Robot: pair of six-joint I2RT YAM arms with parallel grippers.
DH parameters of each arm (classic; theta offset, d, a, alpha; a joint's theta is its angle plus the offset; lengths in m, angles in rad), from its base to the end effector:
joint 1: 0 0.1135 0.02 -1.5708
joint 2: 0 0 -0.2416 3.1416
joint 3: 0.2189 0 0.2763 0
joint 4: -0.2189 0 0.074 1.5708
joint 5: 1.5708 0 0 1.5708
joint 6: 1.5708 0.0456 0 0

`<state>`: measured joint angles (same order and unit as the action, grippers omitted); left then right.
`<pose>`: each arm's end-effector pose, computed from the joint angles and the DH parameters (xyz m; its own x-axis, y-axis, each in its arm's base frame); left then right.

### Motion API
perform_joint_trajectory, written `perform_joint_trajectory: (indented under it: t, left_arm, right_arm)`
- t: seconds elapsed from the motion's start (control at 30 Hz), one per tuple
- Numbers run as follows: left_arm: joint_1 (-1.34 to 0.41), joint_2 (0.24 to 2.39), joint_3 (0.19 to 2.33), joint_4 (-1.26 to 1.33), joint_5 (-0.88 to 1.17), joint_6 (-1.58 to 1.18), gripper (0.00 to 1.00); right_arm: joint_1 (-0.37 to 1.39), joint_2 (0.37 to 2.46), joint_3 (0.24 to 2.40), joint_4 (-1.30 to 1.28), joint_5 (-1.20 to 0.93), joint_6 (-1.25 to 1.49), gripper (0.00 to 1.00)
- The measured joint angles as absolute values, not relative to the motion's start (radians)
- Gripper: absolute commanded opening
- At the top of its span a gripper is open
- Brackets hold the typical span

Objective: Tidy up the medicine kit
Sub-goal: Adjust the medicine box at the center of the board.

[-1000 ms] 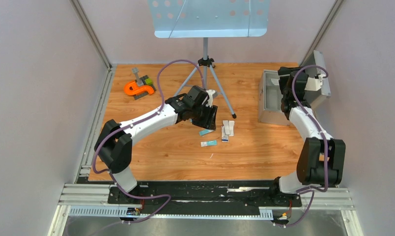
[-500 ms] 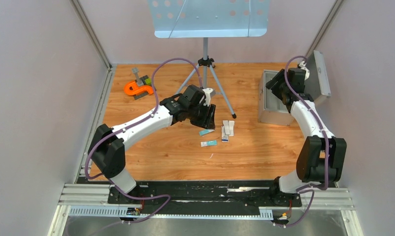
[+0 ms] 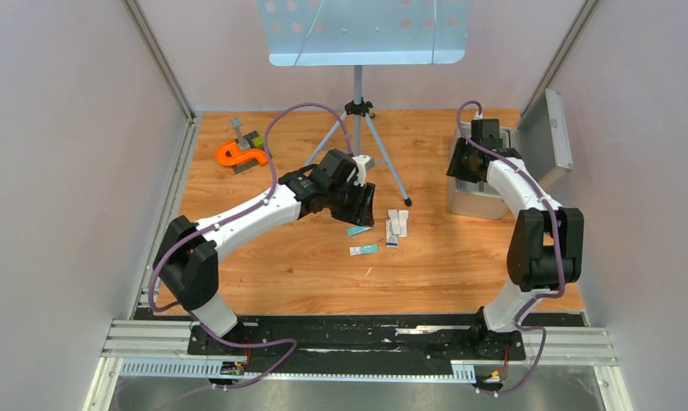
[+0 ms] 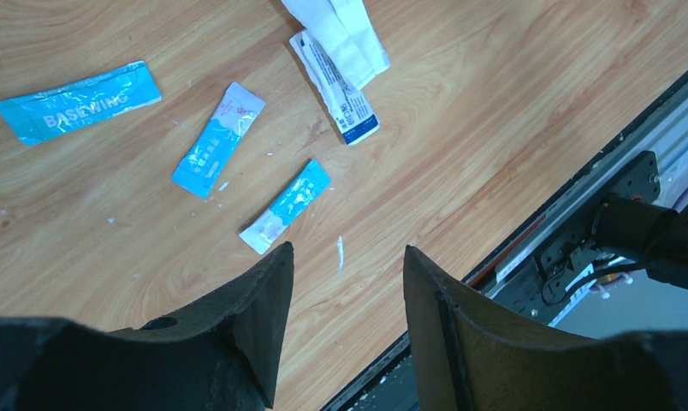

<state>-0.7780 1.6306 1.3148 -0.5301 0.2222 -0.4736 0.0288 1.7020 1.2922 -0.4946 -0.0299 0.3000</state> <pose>0.2693 -0.2795 0.2392 -0.8342 0.1974 -0.5148 0.4587 0.7667 -0.4492 0.3966 0.0128 0.2066 -0.7646 0.2735 -0.5836 0.1871 0.9607 0.2051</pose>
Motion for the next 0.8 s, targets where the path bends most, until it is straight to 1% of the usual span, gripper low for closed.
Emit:
perform_joint_trajectory:
  t: [0.13, 0.17, 0.23, 0.27, 0.57, 0.6, 0.63, 0.67, 0.7, 0.73, 0.8]
  left_arm:
    - [-0.778, 1.630, 1.310, -0.528, 0.222, -0.474, 0.58]
    - [-0.778, 1.630, 1.309, -0.528, 0.221, -0.474, 0.58]
    - [-0.778, 1.630, 1.309, -0.528, 0.221, -0.475, 0.58]
    - [-0.778, 1.630, 1.309, -0.527, 0.221, -0.476, 0.58]
    - [-0.778, 1.630, 1.300, -0.518, 0.226, -0.486, 0.58]
    - [-0.778, 1.630, 1.300, -0.516, 0.227, -0.488, 0.58]
    - [-0.778, 1.630, 1.299, -0.514, 0.227, -0.488, 0.58]
    - [-0.778, 1.630, 1.299, -0.512, 0.228, -0.489, 0.58]
    - [-0.778, 1.630, 1.298, -0.512, 0.229, -0.490, 0.58]
    - [-0.778, 1.630, 1.297, -0.511, 0.231, -0.490, 0.58]
    - [-0.778, 1.630, 1.295, -0.511, 0.235, -0.490, 0.58]
  right_arm:
    - [0.066, 1.702, 1.295, -0.522, 0.013, 0.258, 0.19]
    - [0.072, 1.702, 1.295, -0.527, 0.023, 0.252, 0.12]
    - [0.077, 1.699, 1.292, -0.534, 0.034, 0.240, 0.03]
    - [0.079, 1.693, 1.288, -0.534, 0.040, 0.235, 0.00]
    - [0.091, 1.581, 1.178, -0.557, 0.052, 0.181, 0.00]
    - [0.094, 1.565, 1.160, -0.560, 0.052, 0.180, 0.11]
    - [0.095, 1.546, 1.140, -0.561, 0.053, 0.181, 0.36]
    - [0.096, 1.525, 1.122, -0.564, 0.053, 0.183, 0.54]
    - [0.096, 1.502, 1.102, -0.570, 0.054, 0.197, 0.62]
    - [0.096, 1.481, 1.085, -0.589, 0.049, 0.218, 0.68]
    - [0.096, 1.437, 1.050, -0.617, 0.052, 0.242, 0.74]
